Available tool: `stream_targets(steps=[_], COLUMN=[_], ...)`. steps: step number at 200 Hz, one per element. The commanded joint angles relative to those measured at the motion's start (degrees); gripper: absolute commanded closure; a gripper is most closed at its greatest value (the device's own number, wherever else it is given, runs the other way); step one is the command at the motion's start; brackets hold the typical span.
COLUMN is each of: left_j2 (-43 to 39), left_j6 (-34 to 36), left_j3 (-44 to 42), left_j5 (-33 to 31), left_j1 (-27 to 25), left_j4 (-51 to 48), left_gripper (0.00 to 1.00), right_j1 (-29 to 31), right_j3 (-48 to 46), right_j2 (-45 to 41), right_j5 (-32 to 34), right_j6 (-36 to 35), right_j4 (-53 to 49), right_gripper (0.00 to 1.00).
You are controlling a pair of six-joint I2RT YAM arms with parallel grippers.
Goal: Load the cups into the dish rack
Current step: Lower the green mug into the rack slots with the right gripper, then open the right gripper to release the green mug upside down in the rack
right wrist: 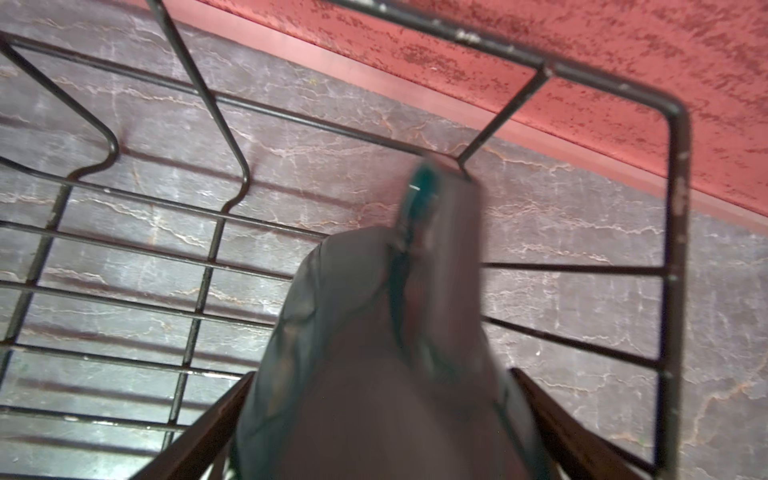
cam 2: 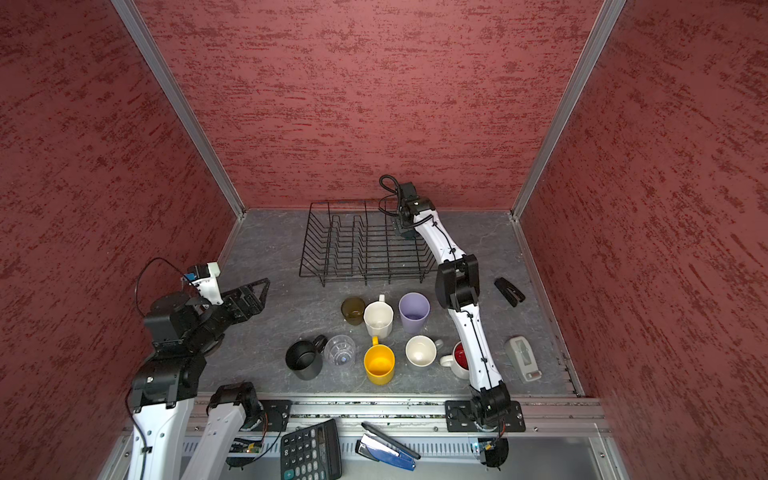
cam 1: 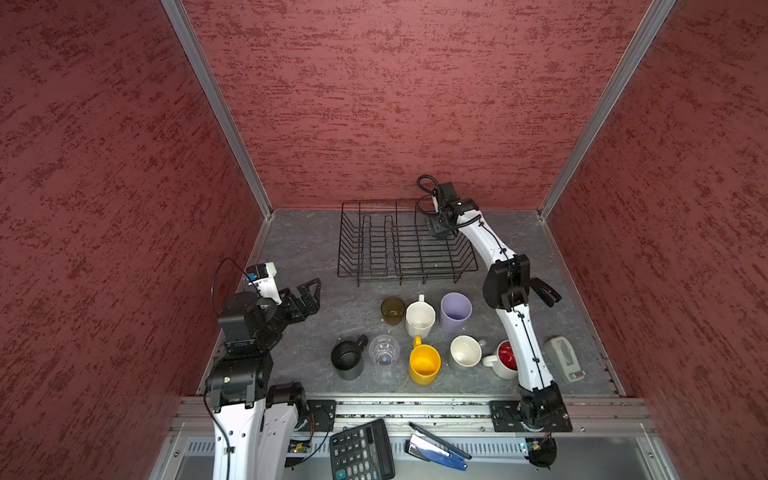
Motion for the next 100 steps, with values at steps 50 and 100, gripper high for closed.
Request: stream_targets(steps=[50,100], left_j2=[-0.9,-1.5], left_j6=[-0.7,-0.7], left_j3=[-0.2,0.0], left_j5=[0.5,0.2], left_j1=[0.5,0.5], left_j4=[-0.5,-0.8], left_gripper=[0.00,0.00], right_j1=[-0.9,-0.8], right_j3=[1.6,1.6], right_j2=[-3.2,-8.0], right_j5=[-2.6,-8.3], right_j6=[1.9,3.5], right_j4=[2.3,3.9], right_gripper=[0.03,0.02])
